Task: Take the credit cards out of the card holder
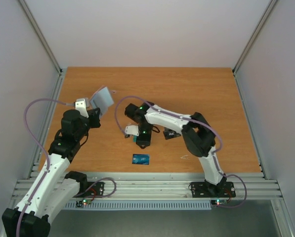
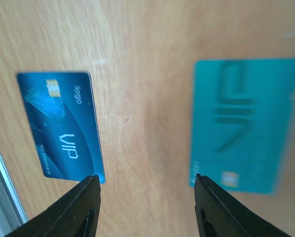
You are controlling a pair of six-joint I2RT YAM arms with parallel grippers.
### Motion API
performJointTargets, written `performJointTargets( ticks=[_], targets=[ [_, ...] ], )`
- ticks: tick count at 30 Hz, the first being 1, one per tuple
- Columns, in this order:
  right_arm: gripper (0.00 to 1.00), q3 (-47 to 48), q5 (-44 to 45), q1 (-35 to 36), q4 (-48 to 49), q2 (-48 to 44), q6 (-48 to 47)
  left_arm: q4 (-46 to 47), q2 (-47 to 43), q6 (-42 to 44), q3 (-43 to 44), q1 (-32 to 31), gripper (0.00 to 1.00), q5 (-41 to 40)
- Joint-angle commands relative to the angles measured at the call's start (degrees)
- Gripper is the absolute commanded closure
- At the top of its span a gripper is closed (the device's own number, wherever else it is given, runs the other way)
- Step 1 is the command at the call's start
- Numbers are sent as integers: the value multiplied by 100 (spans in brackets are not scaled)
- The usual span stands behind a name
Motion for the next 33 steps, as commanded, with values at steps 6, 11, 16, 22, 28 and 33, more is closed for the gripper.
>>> performJointTargets(
  ticks=[6,11,16,22,28,33],
  targets=[
    [44,-362,-1638,-600,1821,-2856,949,1159,-232,147,-97,5,100,1103],
    [42,-385,-2531,-855,3120,-3314,2535,2217,-245,-84,-194,9,100,2541],
    [40,-480,-921,-393,3962,-3240,3363,2983,-131,-938,-142,3,100,3413],
    [32,-315,-220,-283,3928,-3031,3308,3209,-143,-1180,-26,2,100,3919],
    [43,-88,-430,-279,3854,-2820,3393,3305,-118,-1155,-21,2,100,4130],
    [73,-126,-728,-337,3849,-2873,3369,3253,-140,-1075,-10,3,99,4208]
  ],
)
